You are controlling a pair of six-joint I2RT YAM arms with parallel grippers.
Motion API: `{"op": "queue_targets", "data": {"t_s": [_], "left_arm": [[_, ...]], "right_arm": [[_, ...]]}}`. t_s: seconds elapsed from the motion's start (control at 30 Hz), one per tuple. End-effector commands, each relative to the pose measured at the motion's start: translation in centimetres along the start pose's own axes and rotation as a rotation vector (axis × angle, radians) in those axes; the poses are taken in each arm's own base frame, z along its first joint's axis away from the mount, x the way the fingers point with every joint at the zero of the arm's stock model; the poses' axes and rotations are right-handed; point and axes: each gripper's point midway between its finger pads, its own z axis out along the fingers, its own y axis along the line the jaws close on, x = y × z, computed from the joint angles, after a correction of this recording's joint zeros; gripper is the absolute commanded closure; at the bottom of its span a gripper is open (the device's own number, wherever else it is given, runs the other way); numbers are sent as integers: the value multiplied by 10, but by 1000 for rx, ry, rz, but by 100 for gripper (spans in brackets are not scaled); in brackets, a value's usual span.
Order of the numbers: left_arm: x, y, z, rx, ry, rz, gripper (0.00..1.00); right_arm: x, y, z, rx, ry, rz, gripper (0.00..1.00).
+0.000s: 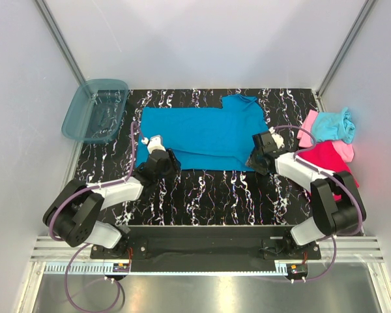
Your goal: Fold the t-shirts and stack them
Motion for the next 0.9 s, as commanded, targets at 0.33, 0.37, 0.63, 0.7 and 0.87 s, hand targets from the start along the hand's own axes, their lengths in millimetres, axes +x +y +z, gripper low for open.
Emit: {"op": "queue_targets", "data": {"t_s": [0.33, 0.37, 0.63, 0.7, 0.87], "left_arm": [[-16, -10, -1, 35, -64, -3, 48], [-17, -10, -1, 35, -66, -4, 48], [-17, -10, -2, 33, -67, -2, 48], [-17, -9, -1, 32, -66, -2, 48], [-17, -9, -2, 32, -68, -1, 48]], "right_arm": [[-31, 38, 1, -80, -52, 17, 54], [-32, 39, 2, -82, -52, 17, 54], [-25, 37, 12, -66, -30, 13, 54], [-23, 34, 14, -60, -26, 11, 54], [-26, 34, 12, -61, -44, 15, 67]]}}
